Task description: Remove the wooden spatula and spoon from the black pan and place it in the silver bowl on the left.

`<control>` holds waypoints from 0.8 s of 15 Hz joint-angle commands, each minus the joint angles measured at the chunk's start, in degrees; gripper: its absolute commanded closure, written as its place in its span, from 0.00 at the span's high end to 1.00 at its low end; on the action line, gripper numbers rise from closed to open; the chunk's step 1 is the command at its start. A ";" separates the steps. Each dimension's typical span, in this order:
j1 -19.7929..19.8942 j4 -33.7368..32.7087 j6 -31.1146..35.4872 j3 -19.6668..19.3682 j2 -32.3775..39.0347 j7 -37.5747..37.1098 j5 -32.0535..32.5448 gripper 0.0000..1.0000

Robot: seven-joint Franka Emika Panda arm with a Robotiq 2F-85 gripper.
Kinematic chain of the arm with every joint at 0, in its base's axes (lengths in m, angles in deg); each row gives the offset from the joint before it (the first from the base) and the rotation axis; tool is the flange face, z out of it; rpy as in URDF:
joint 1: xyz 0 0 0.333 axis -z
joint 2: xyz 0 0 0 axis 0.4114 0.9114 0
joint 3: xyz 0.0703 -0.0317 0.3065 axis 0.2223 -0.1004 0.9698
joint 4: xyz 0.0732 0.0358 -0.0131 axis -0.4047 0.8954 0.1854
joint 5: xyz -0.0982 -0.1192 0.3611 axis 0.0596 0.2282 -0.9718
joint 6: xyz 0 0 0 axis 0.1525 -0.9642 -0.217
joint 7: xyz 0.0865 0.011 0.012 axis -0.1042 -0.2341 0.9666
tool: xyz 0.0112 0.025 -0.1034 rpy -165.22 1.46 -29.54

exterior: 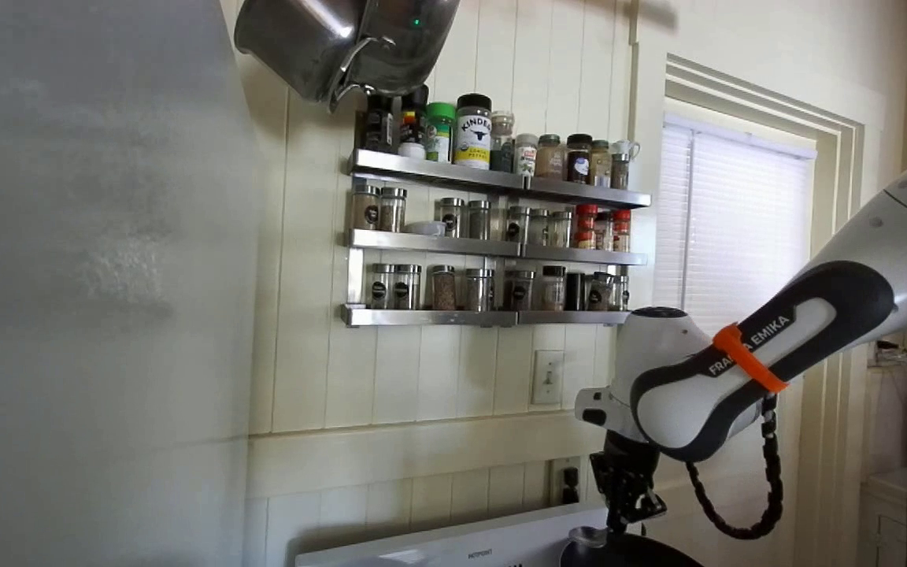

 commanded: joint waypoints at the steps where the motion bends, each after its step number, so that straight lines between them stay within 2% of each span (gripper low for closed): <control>1: -0.26 -1.98 -9.21 6.89 -2.46 -15.89 13.59 0.02; 4: -2.99 -8.68 -20.33 13.29 1.95 -29.82 20.13 0.02; 5: -6.99 -11.00 -24.70 11.76 3.48 -33.43 21.73 0.02; 8: -11.84 -19.01 -33.74 12.96 11.04 -41.24 24.09 0.02; 12: -16.20 -28.81 -42.02 11.59 20.78 -46.29 25.36 0.02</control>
